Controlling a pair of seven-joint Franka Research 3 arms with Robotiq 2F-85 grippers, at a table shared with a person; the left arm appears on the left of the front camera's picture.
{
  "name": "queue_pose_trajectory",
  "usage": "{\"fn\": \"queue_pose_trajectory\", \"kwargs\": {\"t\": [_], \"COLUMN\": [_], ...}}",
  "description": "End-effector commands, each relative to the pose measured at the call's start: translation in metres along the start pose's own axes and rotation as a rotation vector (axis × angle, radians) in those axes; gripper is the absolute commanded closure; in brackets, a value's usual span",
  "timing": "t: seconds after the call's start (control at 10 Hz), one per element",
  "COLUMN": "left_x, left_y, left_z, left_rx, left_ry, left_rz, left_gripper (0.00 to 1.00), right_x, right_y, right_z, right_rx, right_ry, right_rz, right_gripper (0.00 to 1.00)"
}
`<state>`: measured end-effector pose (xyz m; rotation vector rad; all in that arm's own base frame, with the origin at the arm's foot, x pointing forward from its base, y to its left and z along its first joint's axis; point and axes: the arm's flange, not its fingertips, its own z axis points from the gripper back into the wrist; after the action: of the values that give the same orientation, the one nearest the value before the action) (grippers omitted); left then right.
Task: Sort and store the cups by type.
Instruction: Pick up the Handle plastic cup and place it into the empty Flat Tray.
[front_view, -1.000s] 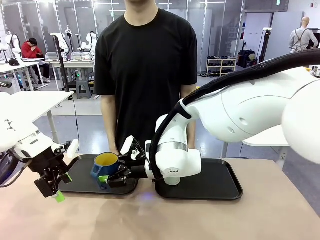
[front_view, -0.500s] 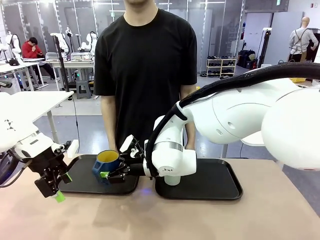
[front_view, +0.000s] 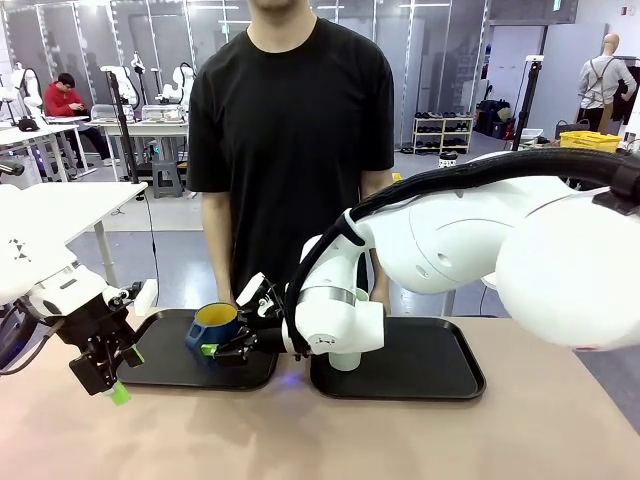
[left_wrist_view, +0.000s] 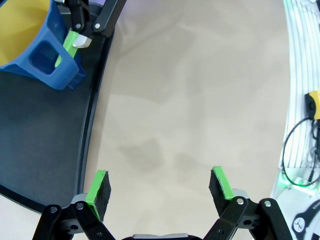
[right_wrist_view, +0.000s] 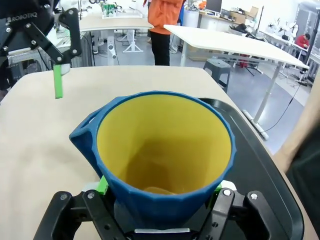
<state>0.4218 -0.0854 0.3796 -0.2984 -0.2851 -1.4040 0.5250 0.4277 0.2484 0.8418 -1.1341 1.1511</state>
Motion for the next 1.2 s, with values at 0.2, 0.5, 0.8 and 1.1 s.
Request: {"fn": "queue_pose_trajectory", "kwargs": {"t": [0.2, 0.5, 0.8, 1.1], "left_x": [-0.001, -0.001, -0.001, -0.001], "left_y": [0.001, 0.001, 0.001, 0.001], "left_z": [0.000, 0.000, 0.000, 0.000], "left_rx": [0.009, 0.009, 0.009, 0.009], "left_ry": [-0.005, -0.005, -0.005, -0.005], "left_rz": [-0.007, -0.007, -0.007, -0.007], "left_gripper": [0.00, 0.00, 0.00, 0.00], "right_x": [-0.003, -0.010, -0.013, -0.013], "right_y": [-0.006, -0.008, -0.006, -0.004], "right_z": [-0.019, -0.021, -0.020, -0.018], "right_rx": [-0.043, -0.060, -0.073, -0.083], "right_ry": [0.051, 0.074, 0.080, 0.064], "right_rz": [-0.042, -0.056, -0.069, -0.082], "right_gripper": [0.24, 0.24, 0.24, 0.11]}}
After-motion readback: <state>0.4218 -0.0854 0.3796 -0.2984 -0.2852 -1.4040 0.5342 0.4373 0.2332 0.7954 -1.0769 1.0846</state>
